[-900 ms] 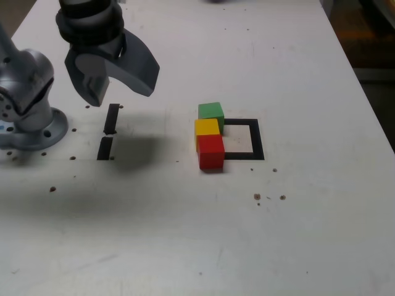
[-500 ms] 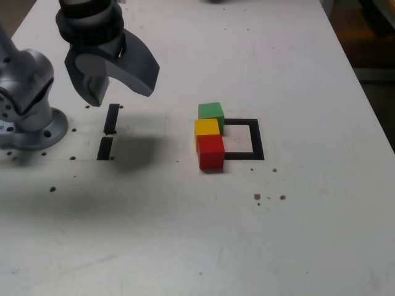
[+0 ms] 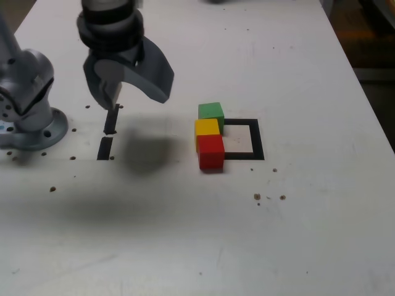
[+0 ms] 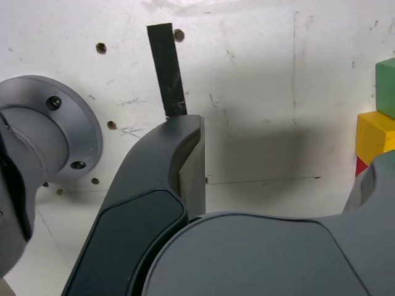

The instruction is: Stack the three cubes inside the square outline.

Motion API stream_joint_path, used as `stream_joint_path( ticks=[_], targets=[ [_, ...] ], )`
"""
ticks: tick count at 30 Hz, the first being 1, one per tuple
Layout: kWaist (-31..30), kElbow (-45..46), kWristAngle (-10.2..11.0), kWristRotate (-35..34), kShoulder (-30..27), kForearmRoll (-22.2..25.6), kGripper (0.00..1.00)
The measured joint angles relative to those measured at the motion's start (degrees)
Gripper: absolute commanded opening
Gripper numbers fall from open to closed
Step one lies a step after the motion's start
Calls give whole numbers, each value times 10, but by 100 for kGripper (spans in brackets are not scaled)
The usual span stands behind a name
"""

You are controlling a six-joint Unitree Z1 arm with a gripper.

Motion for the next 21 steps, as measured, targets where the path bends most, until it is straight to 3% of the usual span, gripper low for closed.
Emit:
stream_joint_path(
  ticks=[13, 21],
  targets=[
    [-41, -171, -51, -1, 130, 43, 87],
    [-79, -256, -66, -24, 187, 71, 87]
  ],
)
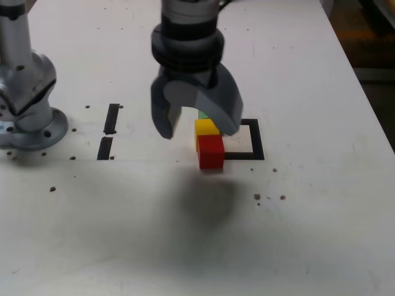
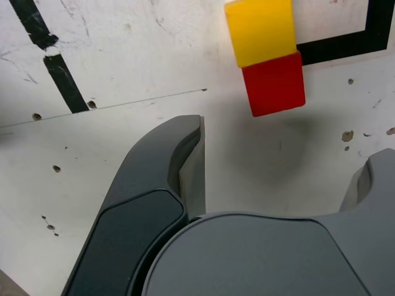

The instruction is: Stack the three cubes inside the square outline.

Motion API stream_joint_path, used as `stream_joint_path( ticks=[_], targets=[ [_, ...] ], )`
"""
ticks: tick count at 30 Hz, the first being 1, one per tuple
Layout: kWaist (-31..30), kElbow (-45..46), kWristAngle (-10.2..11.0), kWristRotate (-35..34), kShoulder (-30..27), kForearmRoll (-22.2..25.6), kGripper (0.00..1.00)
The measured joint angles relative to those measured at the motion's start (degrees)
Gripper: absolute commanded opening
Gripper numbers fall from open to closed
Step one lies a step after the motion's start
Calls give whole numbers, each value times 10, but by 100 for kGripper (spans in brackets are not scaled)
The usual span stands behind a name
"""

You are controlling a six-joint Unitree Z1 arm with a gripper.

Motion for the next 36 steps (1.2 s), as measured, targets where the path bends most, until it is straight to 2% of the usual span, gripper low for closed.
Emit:
stream_joint_path(
  ticks=[9, 16, 36],
  targets=[
    [-7, -24, -35, -8, 45, 3, 85],
    [-8, -32, -51, -18, 82, 1, 85],
    [43, -36, -49, -12, 141, -11, 83]
  ],
)
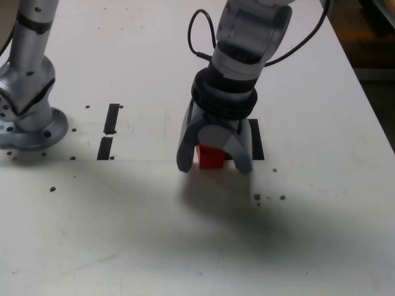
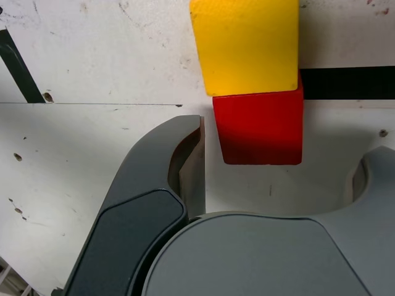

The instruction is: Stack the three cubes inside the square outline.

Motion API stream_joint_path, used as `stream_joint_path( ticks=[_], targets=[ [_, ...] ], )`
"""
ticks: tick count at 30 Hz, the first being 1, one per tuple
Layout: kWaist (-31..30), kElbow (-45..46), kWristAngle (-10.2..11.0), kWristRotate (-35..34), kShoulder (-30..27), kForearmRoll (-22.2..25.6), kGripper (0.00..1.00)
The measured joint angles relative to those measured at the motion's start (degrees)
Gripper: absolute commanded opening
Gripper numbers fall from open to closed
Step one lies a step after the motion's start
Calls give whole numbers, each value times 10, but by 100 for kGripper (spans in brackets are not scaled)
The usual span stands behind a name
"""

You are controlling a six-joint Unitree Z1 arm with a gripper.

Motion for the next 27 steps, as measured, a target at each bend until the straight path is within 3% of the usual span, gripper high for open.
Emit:
stream_joint_path(
  ticks=[5, 16, 21, 27],
  targets=[
    [9, 9, 2, 4, 8, -6, 74],
    [17, 19, -7, 14, 8, -40, 32],
    [18, 23, -16, 26, 6, -60, 22],
    [20, 38, -20, 29, 0, -68, 18]
  ],
)
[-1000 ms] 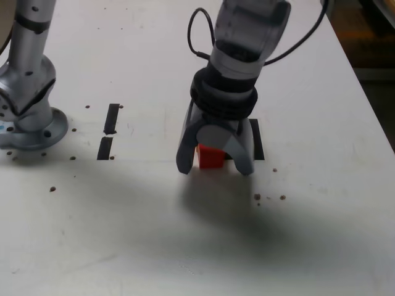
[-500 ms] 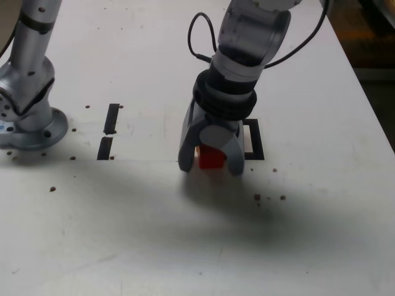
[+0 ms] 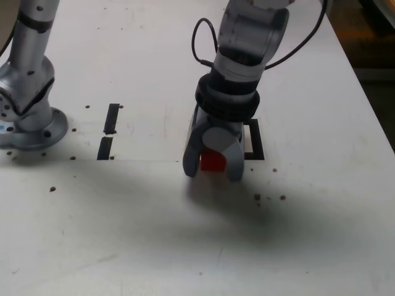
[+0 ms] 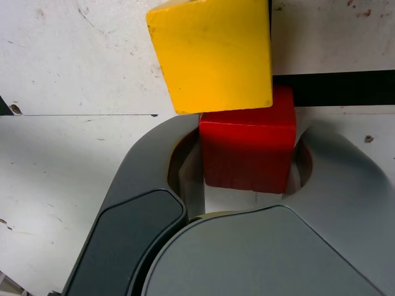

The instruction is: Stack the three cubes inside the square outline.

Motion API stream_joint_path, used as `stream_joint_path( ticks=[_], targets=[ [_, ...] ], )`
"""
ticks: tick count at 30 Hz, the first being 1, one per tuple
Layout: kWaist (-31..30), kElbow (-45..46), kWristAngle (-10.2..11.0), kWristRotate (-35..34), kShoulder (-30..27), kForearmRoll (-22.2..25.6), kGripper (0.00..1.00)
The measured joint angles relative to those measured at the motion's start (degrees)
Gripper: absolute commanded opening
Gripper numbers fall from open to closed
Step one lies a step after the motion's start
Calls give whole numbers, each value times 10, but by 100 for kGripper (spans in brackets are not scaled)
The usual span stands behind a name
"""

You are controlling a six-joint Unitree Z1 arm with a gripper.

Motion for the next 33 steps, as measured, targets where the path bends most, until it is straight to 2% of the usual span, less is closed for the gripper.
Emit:
stream_joint_path(
  ticks=[4, 9, 14, 19, 22, 25, 29, 33],
  targets=[
    [7, 9, 2, 1, -5, 2, 18],
    [28, 20, 22, 7, -14, 3, 18],
    [67, 27, 50, 29, -21, 4, 18],
    [119, 28, 89, 64, -35, 4, 18],
    [146, 29, 115, 78, -44, 12, 18],
    [160, 30, 131, 86, -55, 30, 18],
    [156, 28, 133, 85, -73, 48, 18],
    [126, 13, 119, 75, -93, 71, 18]
  ],
)
